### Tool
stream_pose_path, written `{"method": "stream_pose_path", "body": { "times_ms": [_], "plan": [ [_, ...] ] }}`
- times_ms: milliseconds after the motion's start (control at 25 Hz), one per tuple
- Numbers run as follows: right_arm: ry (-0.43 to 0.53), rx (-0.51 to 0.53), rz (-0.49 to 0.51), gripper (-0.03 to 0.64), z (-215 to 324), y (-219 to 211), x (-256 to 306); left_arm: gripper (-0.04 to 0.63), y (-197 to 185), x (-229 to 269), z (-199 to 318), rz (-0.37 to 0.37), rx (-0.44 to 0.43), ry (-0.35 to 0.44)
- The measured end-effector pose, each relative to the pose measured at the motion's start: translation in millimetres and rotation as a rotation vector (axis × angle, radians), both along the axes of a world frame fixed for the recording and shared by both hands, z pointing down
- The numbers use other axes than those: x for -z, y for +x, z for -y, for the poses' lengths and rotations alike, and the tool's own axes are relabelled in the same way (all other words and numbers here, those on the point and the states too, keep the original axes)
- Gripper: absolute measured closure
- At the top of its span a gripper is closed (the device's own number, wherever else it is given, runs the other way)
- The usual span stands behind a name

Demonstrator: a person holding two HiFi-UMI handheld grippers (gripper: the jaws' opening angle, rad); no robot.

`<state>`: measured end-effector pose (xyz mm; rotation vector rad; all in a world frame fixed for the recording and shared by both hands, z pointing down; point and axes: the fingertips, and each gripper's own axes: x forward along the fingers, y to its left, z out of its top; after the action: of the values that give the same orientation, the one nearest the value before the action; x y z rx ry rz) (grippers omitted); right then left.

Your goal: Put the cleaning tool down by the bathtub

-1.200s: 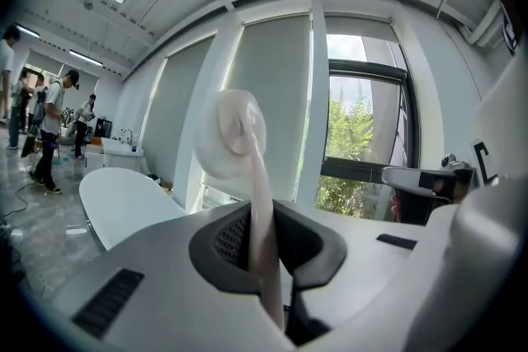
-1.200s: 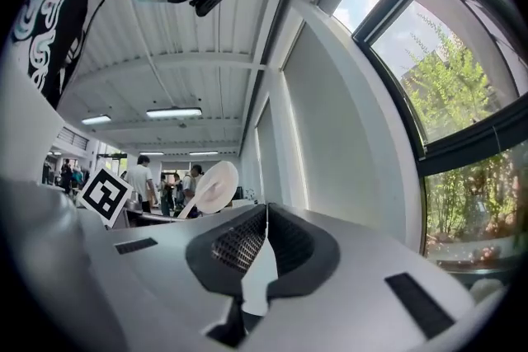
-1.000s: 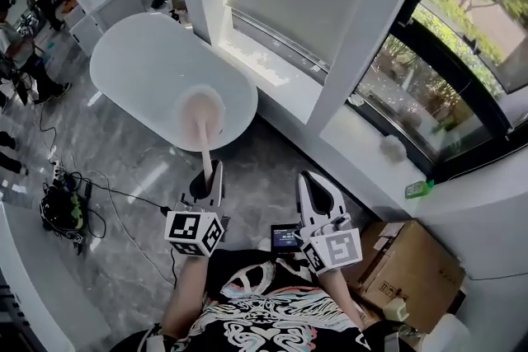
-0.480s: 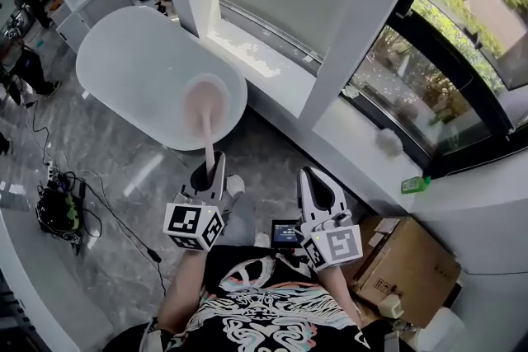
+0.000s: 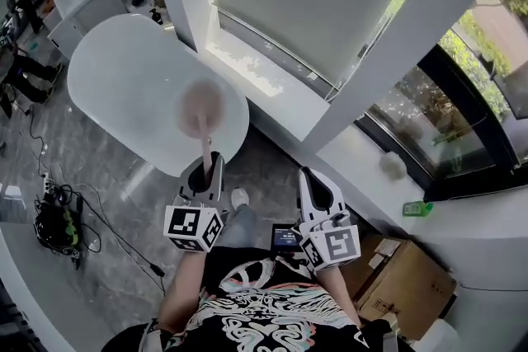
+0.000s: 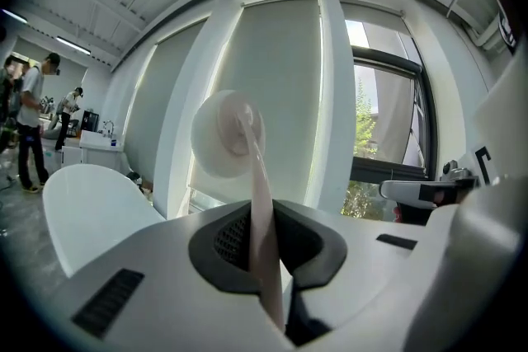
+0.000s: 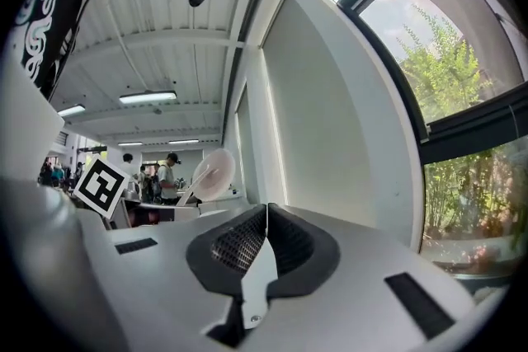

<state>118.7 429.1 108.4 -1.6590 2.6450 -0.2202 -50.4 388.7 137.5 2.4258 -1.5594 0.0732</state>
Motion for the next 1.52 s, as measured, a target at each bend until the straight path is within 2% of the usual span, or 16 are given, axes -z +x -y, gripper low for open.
{"method": "stream_pose_path", "body": {
  "times_ms": [320,680,1000,1160,1520],
  "plan": [
    [-0.025,-0.028,-0.023,0.591,121,-25,1,0.561,-35,6,122,0.003,-0.017,-0.004],
    [-0.074,-0.076,-0.031,0.591,207,-51,-8,0.561,-68,-2,223,-0.011,-0.031,-0.029],
    [-0.101,-0.021,-0.040,0.591,273,-44,-27,0.561,-58,-6,289,-0.013,0.000,-0.019],
    [-0.102,0.014,-0.004,0.591,321,-43,-36,0.561,-51,-16,331,-0.009,0.013,-0.016],
    [-0.070,0.132,-0.033,0.591,432,-50,-50,0.561,-25,-35,399,0.016,0.040,-0.063]
  ]
}}
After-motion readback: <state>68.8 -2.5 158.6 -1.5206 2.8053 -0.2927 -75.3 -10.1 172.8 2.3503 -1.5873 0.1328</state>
